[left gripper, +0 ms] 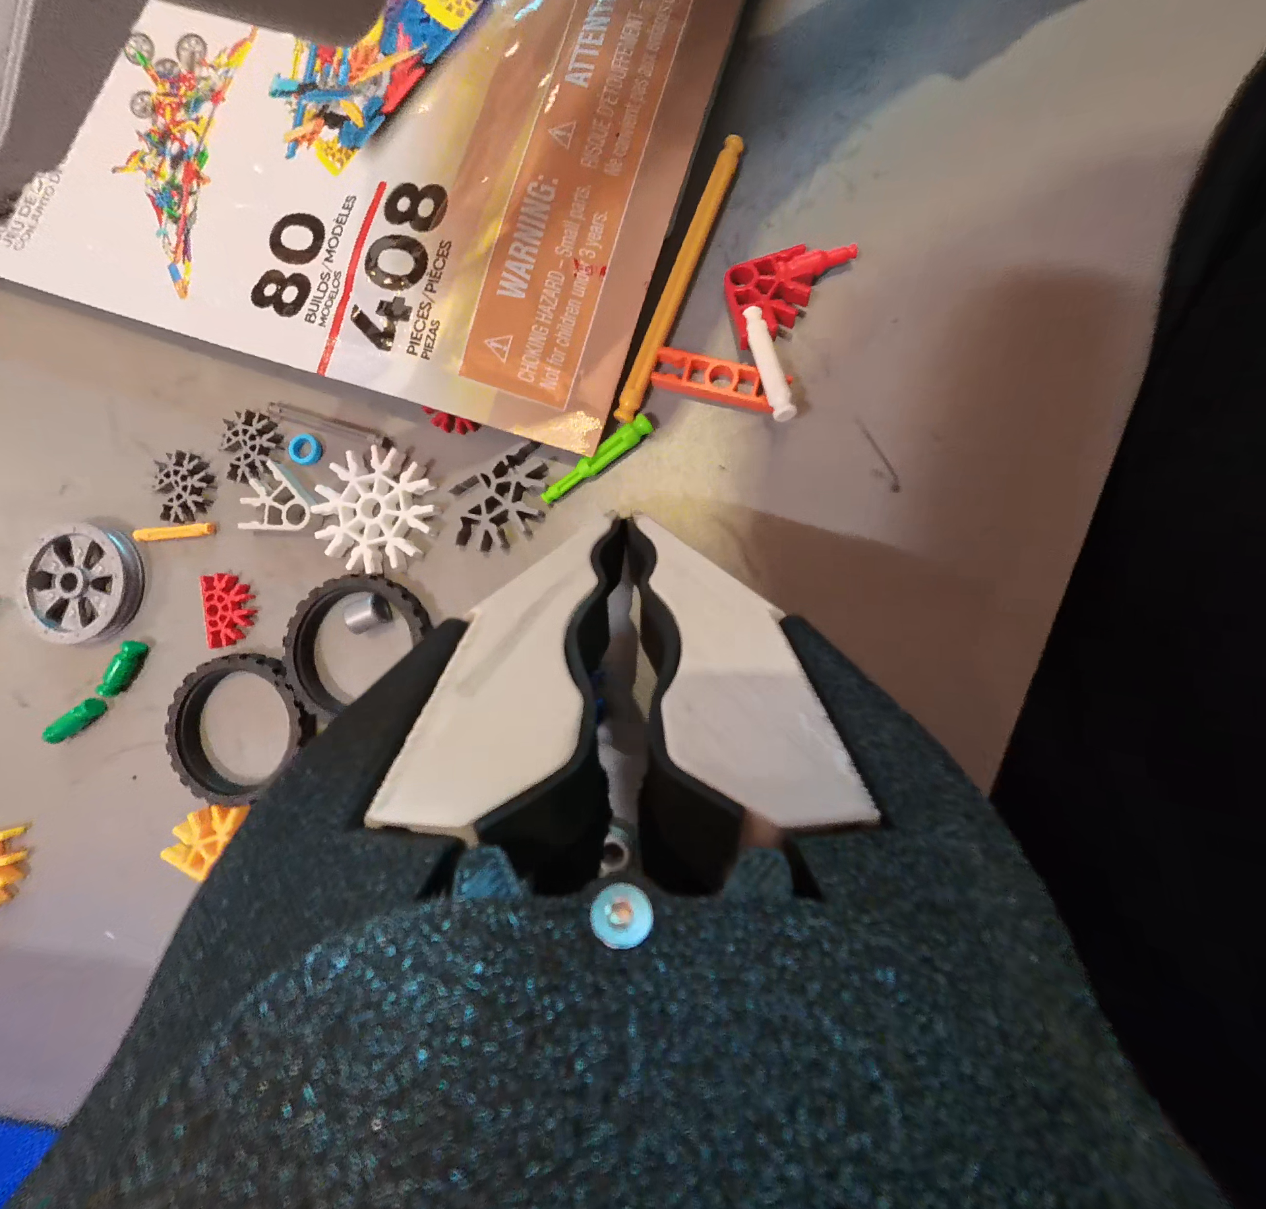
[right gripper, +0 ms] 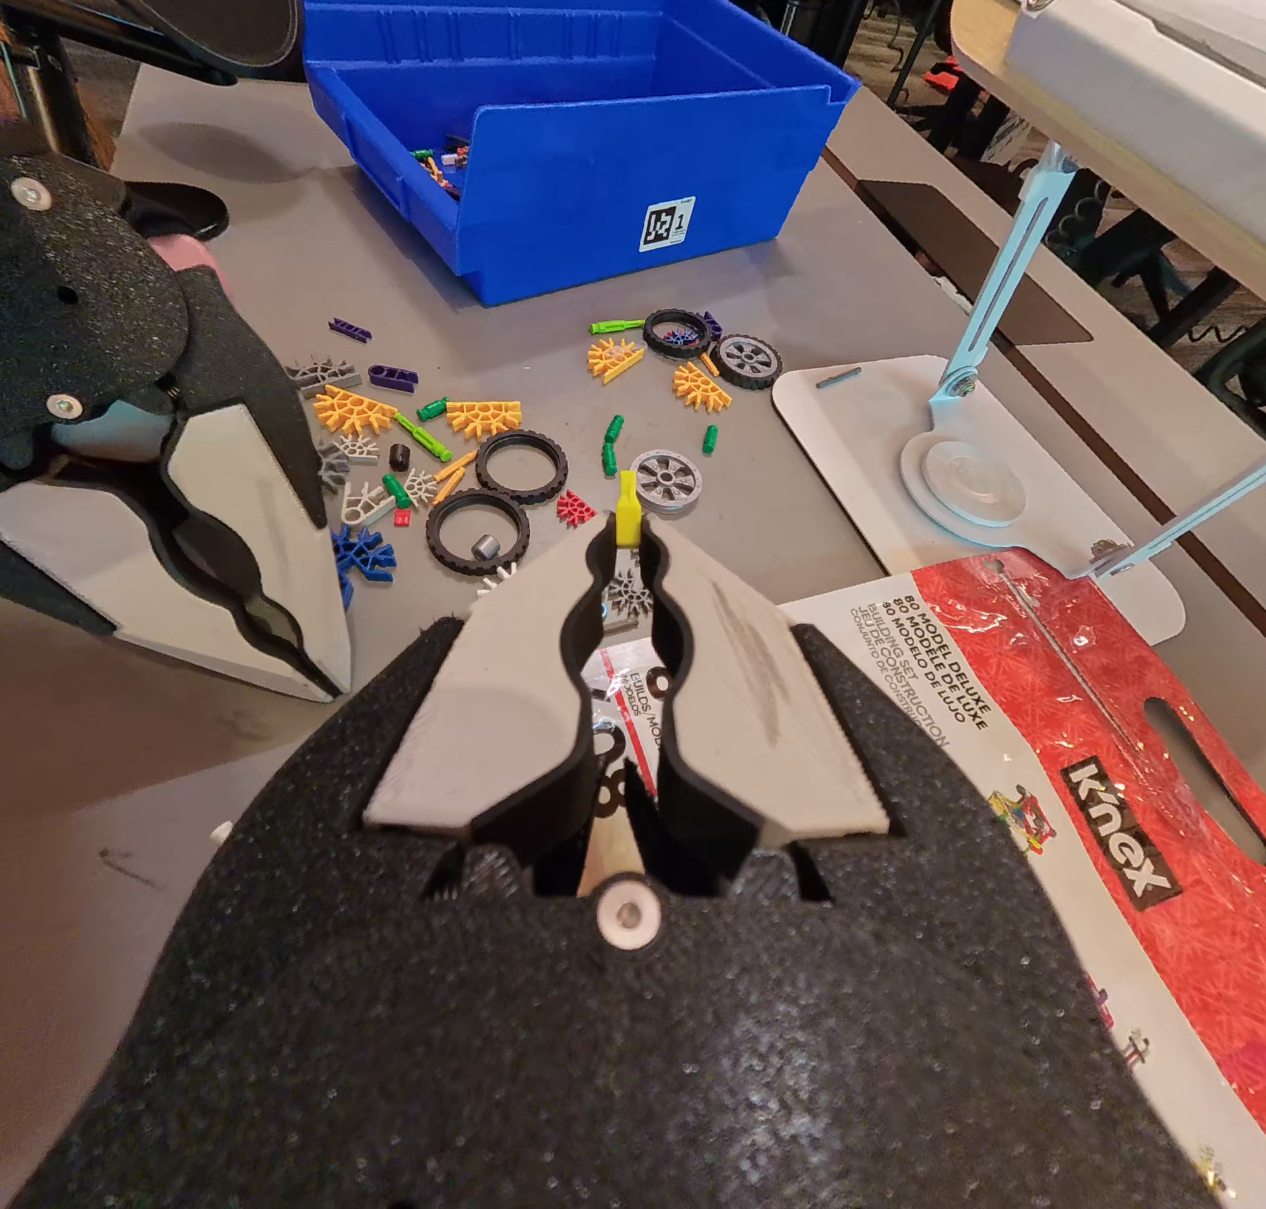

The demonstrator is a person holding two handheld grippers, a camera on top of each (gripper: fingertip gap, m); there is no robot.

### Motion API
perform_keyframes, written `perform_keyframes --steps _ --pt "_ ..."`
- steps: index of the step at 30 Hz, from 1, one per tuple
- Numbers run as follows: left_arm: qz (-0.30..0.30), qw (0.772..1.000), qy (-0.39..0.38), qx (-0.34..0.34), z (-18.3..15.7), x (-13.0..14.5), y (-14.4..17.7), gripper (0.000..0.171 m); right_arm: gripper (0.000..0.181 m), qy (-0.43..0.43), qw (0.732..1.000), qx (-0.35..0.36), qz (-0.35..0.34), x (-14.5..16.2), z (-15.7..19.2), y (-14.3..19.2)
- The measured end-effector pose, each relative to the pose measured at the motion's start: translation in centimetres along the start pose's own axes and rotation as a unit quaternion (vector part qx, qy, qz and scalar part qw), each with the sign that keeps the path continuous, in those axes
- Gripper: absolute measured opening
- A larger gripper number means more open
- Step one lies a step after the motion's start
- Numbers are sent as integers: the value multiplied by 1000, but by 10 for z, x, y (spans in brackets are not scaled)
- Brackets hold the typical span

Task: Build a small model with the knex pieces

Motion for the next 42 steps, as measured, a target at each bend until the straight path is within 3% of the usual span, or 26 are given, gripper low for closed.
perform_keyframes --steps 7,16,25,31,36,42 --pt "7 1000 -1 -11 -4 6 8 0 4 0 1000 -4 3 1 1 -2" --pt "-9 1000 -13 -19 0 4 5 16 3 -1 1000 -3 2 2 0 -2" --pt "-14 1000 -9 -7 -5 3 2 0 4 0 1000 -2 3 1 0 0" --pt "-10 1000 -6 -5 -5 7 7 2 4 8 1000 1 6 0 2 0" --pt "-36 999 12 -26 1 7 18 12 4 -15 999 -24 -17 -3 3 1" --pt "-84 991 36 -102 14 7 37 17 4 -45 996 -65 -43 -5 2 4"
Point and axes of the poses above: each gripper's, where its closed fingertips meet, y back along the fingers, x out of its underside, z = x × y across the jaws, the point moved 9 cm from there along y, back along the fingers, and after that the axes turned 15 degrees about -x, right-handed, at the moved point
